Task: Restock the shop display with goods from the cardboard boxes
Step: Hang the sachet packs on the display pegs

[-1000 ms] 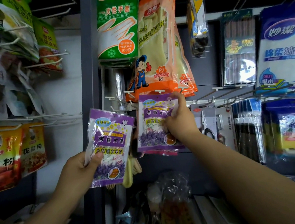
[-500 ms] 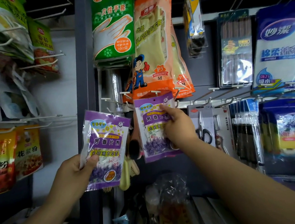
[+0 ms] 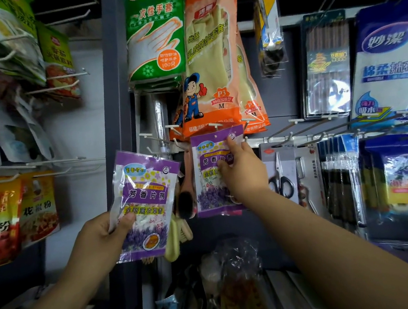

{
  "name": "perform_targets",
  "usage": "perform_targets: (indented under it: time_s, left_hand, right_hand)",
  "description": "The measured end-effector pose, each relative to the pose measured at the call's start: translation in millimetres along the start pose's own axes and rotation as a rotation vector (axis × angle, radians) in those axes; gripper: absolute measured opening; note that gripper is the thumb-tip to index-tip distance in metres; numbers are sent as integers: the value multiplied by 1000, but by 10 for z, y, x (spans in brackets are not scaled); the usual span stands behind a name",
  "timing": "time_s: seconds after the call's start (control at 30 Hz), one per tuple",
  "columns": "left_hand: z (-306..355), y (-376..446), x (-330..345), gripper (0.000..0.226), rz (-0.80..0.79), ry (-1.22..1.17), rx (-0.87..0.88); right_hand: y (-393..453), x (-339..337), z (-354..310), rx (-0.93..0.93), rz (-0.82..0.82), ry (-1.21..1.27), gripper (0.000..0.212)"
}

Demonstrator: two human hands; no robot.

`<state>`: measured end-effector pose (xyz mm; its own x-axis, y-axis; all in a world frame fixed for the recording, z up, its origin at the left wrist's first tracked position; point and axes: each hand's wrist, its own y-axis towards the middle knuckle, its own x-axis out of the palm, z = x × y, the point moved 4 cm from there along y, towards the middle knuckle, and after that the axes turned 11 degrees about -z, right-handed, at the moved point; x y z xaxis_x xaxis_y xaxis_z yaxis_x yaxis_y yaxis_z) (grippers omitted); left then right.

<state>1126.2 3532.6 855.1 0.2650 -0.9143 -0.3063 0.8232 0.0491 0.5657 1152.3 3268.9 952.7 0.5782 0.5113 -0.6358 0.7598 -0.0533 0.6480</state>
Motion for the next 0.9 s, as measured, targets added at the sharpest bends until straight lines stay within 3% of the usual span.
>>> perform_targets:
  time_s: [0.13,0.43,0.53,0.7,0.8,0.9]
  left_hand:
    - [-6,5,3,22,4,-3,-3]
    - [-35,20,14,20,2,-24,11]
    - [-44,21,11,19,6,-32,21]
    - [-50,32,21,19,7,-39,21]
    - [-55,29,21,20,9,-35,19]
    - [-44,17,21,20,13,-35,17]
  right_hand:
    - [13,-9,-60,2,8,-81,63]
    - [-115,-54,-128,-120,58,-116,49]
    - [-228,-36,33,-161,38,-7,46]
    - [-344,54,296,-11,-116,327,73]
    - [-329,114,338,26,-166,527,62]
    - [-310,98,326,51,-166,518,41]
